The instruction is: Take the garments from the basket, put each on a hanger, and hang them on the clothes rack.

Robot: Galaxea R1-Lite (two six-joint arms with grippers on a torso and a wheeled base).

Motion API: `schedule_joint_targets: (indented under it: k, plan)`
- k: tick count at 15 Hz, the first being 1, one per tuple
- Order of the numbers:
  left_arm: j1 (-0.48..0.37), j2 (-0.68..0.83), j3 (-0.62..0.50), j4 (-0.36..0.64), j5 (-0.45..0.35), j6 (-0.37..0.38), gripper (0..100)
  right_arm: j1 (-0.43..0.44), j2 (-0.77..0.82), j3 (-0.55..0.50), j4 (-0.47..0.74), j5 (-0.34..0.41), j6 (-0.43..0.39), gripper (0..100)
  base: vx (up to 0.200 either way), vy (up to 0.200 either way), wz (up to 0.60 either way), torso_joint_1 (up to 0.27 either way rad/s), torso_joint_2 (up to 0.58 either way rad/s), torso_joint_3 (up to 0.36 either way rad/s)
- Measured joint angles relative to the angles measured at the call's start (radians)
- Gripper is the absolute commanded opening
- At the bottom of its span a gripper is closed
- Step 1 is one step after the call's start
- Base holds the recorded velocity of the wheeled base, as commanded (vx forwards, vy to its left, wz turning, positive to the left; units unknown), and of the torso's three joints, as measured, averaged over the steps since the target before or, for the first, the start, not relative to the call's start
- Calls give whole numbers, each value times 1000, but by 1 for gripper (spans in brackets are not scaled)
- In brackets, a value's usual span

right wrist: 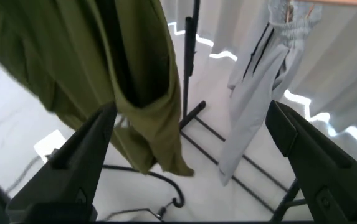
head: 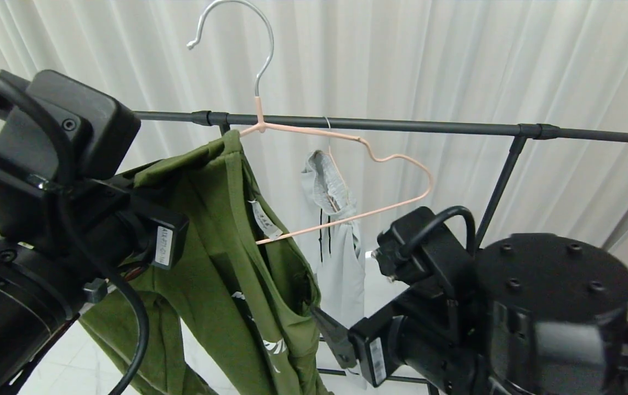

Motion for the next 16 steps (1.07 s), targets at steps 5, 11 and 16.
schedule_joint_targets:
  k: [5, 11, 16]
  plan:
    - [-2, 19, -9, -4, -1, -4, 0, -98, 134, -111, 3, -16, 25, 100, 0, 0, 0, 0, 0, 0]
    - [-4, 22, -19, -4, -4, -10, 0, -104, 210, -61, 4, -17, 25, 100, 0, 0, 0, 0, 0, 0]
    - [38, 17, -2, -3, -2, 2, 0, -218, 191, 6, 30, -74, -14, 100, 0, 0, 0, 0, 0, 0]
